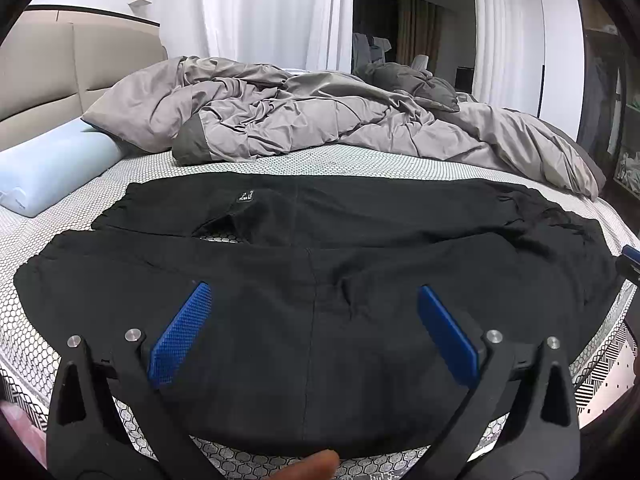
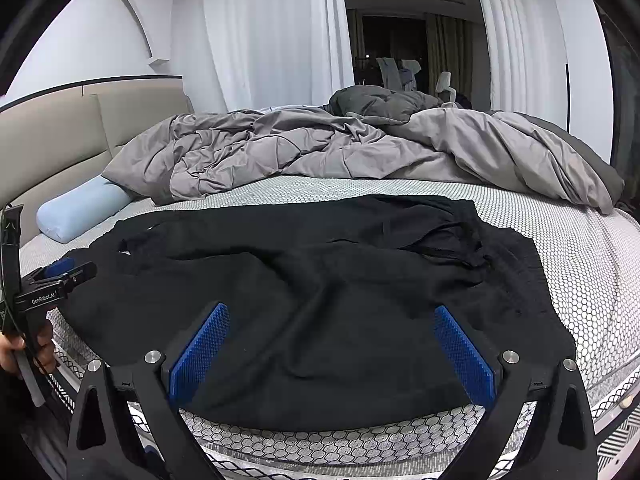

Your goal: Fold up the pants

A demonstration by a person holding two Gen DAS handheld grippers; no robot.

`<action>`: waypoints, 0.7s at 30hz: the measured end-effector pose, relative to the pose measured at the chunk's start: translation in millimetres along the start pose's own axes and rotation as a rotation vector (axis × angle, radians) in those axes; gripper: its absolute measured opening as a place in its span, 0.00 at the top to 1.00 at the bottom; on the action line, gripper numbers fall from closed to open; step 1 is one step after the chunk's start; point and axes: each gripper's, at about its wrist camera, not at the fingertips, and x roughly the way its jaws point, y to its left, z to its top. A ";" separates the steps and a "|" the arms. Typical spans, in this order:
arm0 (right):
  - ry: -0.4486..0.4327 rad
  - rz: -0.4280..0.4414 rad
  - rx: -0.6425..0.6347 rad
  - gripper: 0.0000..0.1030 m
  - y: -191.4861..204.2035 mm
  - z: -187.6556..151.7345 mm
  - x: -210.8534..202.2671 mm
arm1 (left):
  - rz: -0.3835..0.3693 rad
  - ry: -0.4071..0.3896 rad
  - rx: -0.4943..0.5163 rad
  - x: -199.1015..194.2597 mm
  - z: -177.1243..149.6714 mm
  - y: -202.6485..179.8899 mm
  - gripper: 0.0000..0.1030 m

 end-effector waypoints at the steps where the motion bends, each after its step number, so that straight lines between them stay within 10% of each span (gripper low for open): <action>1: -0.001 0.000 0.000 0.00 -0.1 0.0 0.0 | 0.000 -0.001 0.000 -0.5 0.2 -0.1 0.01; 21: 0.002 -0.002 0.005 0.00 -0.9 0.3 -1.0 | 0.000 -0.002 0.000 -0.4 -0.3 -0.6 0.01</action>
